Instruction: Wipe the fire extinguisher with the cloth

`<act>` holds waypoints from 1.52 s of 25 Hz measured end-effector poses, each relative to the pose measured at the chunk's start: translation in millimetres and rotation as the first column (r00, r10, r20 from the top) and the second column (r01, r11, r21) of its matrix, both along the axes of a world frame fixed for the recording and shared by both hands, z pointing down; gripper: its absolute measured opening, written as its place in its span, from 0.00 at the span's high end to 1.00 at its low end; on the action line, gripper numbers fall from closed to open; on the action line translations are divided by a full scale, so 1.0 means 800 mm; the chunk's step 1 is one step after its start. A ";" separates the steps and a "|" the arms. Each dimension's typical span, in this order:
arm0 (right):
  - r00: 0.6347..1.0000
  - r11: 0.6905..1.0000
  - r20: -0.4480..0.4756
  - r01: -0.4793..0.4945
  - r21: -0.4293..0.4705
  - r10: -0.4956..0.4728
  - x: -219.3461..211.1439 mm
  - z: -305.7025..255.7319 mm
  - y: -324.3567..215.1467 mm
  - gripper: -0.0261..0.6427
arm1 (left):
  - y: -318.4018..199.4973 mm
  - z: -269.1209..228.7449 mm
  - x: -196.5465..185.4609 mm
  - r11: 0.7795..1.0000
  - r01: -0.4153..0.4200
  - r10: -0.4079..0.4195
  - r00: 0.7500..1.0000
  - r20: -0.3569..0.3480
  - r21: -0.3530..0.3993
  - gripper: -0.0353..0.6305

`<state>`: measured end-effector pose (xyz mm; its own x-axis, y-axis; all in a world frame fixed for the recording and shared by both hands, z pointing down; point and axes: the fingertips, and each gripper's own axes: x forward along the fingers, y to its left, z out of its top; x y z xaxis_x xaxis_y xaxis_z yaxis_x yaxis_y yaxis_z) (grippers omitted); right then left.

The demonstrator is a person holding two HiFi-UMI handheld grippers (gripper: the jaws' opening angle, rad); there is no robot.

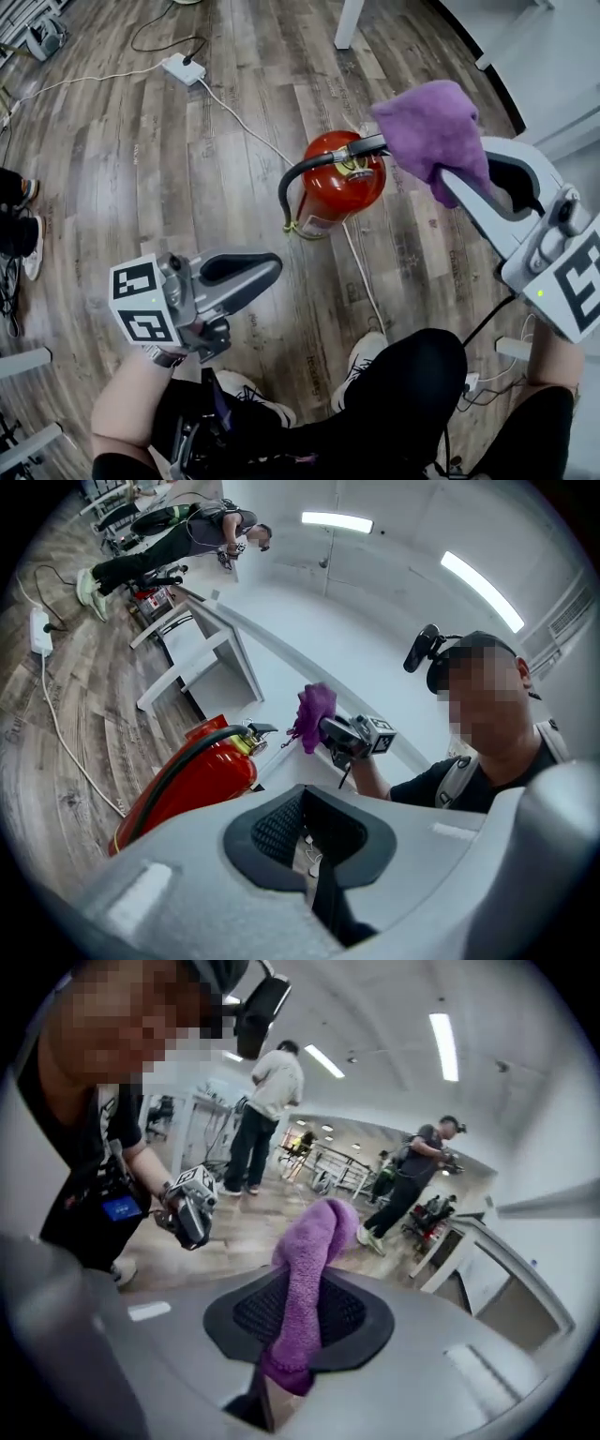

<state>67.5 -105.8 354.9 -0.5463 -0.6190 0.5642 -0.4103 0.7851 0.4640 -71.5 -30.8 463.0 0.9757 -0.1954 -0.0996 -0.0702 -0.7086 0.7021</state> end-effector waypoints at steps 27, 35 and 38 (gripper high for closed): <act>0.775 0.947 -0.579 0.078 -0.312 -0.255 0.067 0.093 -0.061 0.86 | -0.008 0.008 0.024 1.000 -0.006 0.006 1.000 -0.008 -0.026 0.95; 0.929 0.936 -0.355 -0.030 -0.352 -0.104 0.132 0.119 -0.060 0.87 | -0.013 0.016 0.030 1.000 -0.006 0.006 1.000 0.001 -0.029 0.95; 0.999 0.891 0.048 0.015 -0.454 0.008 0.126 0.103 -0.044 0.87 | -0.014 0.022 0.028 0.999 -0.007 0.007 1.000 0.006 -0.032 0.95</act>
<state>168.5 -141.1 437.0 -0.5811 -0.2991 0.7569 -0.4196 0.9070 0.0363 -48.8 -42.1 480.4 0.9776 -0.1914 -0.0877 -0.0693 -0.6862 0.7241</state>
